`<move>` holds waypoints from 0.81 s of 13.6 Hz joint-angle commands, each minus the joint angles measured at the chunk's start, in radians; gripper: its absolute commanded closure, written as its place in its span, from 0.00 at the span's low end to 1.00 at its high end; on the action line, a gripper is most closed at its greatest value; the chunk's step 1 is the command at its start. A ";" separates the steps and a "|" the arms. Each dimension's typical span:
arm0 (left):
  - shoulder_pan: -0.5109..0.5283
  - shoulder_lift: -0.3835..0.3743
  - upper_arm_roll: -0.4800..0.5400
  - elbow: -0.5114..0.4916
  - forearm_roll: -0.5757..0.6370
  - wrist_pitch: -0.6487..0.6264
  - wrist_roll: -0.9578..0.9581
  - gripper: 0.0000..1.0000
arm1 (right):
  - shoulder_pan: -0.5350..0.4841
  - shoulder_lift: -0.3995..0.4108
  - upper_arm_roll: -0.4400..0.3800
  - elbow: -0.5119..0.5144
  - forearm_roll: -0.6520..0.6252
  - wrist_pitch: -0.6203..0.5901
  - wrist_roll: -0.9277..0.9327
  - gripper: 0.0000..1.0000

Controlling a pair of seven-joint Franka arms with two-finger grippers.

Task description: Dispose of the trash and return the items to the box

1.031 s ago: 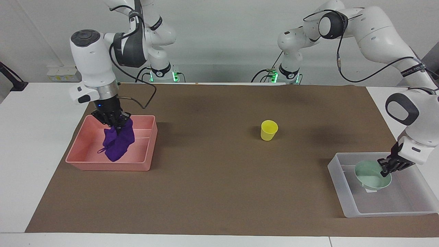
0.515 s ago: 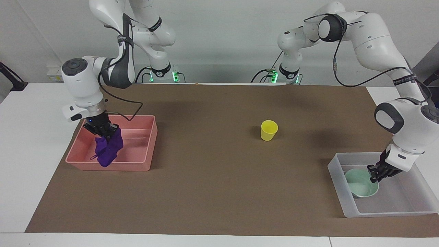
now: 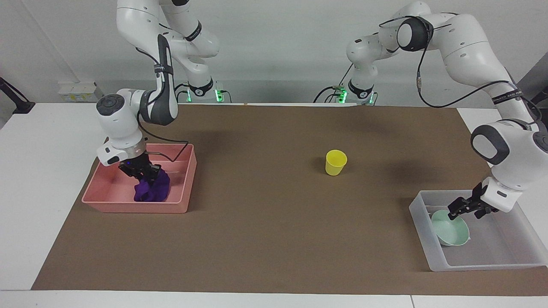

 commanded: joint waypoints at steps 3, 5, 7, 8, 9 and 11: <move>-0.062 -0.083 -0.003 0.053 -0.019 -0.217 0.004 0.00 | 0.049 -0.041 0.012 0.045 0.015 -0.066 0.090 0.00; -0.145 -0.159 0.005 0.044 -0.013 -0.289 -0.076 0.00 | 0.083 -0.050 0.013 0.115 0.013 -0.169 0.161 0.00; -0.200 -0.207 -0.001 0.017 -0.008 -0.349 -0.192 0.00 | 0.104 -0.070 0.016 0.192 0.005 -0.289 0.203 0.00; -0.239 -0.236 -0.001 -0.018 -0.010 -0.376 -0.214 0.00 | 0.104 -0.090 0.018 0.226 0.005 -0.347 0.203 0.00; -0.279 -0.271 -0.001 -0.078 -0.010 -0.384 -0.228 0.00 | 0.104 -0.113 0.020 0.260 0.011 -0.404 0.199 0.00; -0.361 -0.360 -0.003 -0.240 -0.011 -0.362 -0.265 0.00 | 0.103 -0.153 0.023 0.329 0.015 -0.514 0.191 0.00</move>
